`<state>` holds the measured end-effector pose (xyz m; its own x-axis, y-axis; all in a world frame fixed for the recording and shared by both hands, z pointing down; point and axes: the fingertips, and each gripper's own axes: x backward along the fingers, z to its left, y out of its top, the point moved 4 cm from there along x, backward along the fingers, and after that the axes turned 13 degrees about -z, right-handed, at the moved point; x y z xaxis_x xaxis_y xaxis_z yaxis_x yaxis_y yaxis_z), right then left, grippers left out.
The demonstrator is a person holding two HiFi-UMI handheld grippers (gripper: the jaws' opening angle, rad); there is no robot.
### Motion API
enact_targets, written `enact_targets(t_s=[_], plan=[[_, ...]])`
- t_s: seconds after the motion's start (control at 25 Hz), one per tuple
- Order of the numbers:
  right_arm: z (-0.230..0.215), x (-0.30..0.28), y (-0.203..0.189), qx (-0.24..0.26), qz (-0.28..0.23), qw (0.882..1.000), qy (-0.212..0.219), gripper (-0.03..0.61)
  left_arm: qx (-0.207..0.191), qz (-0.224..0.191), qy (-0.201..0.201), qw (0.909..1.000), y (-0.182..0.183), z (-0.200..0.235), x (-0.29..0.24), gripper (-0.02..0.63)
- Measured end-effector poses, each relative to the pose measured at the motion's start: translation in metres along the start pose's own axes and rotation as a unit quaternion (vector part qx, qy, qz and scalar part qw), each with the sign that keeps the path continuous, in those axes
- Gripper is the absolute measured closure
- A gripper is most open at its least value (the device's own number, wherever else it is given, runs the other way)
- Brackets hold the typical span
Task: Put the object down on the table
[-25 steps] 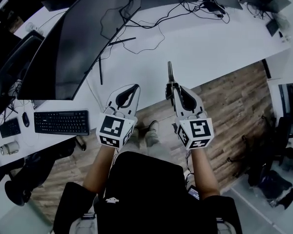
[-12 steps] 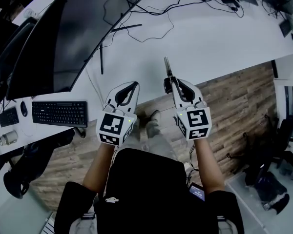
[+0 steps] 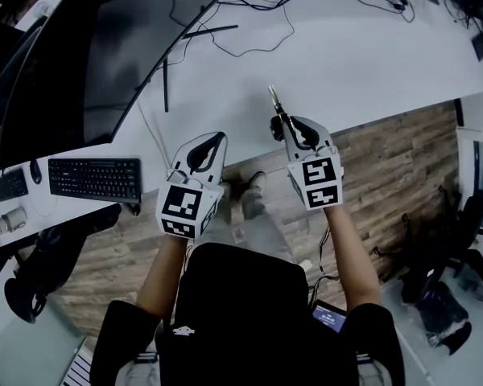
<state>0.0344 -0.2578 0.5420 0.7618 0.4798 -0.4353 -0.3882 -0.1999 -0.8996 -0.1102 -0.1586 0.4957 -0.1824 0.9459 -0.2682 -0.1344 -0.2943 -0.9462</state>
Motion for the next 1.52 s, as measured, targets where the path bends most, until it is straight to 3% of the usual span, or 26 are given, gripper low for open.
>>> enact_targets(t_s=[0.52, 1.52], plan=[[-0.020, -0.038, -0.034, 0.077, 0.064, 0.995, 0.008, 0.531, 0.013, 0.016, 0.004, 0.9998, -0.021, -0.002, -0.001, 0.600], [-0.009, -0.071, -0.073, 0.143, 0.103, 0.984, 0.021, 0.531, 0.031, 0.029, 0.012, 0.9990, -0.040, 0.011, -0.006, 0.600]])
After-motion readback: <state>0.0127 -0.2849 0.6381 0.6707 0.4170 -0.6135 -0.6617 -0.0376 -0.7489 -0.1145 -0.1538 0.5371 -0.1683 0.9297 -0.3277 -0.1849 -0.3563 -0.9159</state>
